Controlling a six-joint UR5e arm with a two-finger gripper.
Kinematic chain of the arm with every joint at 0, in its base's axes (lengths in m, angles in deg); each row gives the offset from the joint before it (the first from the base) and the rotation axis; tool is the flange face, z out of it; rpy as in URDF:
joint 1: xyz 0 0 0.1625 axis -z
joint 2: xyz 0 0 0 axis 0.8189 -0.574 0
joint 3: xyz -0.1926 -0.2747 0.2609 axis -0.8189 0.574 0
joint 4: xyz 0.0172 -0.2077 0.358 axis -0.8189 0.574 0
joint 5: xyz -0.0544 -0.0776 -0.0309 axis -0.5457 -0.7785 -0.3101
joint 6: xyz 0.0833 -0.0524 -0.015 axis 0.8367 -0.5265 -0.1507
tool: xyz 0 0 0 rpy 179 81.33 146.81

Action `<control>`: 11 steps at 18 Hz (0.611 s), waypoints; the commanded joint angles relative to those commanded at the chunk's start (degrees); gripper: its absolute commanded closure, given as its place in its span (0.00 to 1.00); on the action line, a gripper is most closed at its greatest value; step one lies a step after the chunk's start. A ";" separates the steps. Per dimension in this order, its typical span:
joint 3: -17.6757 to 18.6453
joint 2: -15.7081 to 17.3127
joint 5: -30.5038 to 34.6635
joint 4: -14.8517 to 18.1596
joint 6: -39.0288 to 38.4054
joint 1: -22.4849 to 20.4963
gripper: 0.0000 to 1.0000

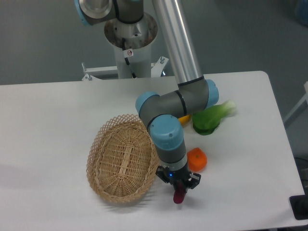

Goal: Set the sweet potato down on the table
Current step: 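Lower the sweet potato onto the table beside the basket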

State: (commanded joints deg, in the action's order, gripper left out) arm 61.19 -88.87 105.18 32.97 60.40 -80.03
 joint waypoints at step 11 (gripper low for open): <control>0.09 -0.53 0.00 -0.09 0.00 0.53 0.58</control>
State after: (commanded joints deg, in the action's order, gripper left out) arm 61.28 -89.40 105.18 32.88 60.40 -79.50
